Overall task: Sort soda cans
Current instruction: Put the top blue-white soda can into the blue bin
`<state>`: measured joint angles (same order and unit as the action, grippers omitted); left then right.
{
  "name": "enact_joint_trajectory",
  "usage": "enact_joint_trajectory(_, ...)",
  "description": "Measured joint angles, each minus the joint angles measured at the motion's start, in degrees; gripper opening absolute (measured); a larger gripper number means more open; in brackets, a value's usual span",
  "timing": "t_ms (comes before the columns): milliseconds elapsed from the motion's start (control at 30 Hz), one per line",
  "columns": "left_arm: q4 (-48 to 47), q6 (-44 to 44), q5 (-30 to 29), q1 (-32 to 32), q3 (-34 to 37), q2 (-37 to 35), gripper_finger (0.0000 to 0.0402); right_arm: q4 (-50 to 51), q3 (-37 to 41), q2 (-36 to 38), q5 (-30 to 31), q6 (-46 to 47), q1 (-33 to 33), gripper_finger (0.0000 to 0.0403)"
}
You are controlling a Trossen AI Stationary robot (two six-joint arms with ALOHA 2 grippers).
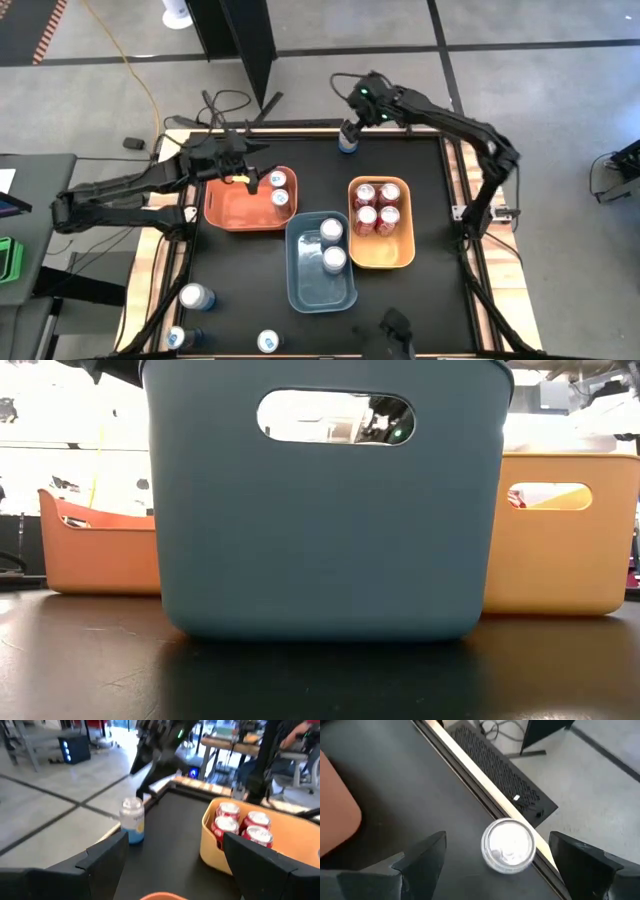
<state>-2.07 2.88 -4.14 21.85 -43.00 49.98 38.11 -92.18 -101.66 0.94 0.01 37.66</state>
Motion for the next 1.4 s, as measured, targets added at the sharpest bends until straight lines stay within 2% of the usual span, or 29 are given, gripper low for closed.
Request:
enact_joint_trajectory(200,-0.28,-1.84,-0.04,-0.02,0.00,-2.40,0.0319,8.71,-9.20,-8.81,-1.04,-0.28,1.44,0.0368)
enact_joint_trajectory(367,-0.40,-3.54,-0.04,-0.02,0.00,-3.00,0.0319,11.82,-13.45,-13.21,-1.06,-0.52,2.18,0.0370)
enact_joint_trajectory(633,-0.78,-5.23,0.02,-0.02,-0.02,-3.00,0.0319,13.30,-14.38,-15.57,-2.25,-0.60,2.65,0.0397)
enact_joint_trajectory(1067,-1.19,-5.40,0.09,-0.02,-0.03,-2.97,0.0319,12.46,-14.38,-20.62,-3.20,-0.54,3.68,0.0399)
enact_joint_trajectory(1267,-1.59,-5.32,0.09,-0.02,-0.07,-2.97,0.0319,12.22,-14.34,-23.05,-3.70,-0.54,3.70,0.0382)
enact_joint_trajectory(1400,-1.83,-5.29,0.11,-0.02,-0.07,-2.97,0.0319,12.48,-14.32,-23.43,-4.08,-0.52,3.67,0.0341)
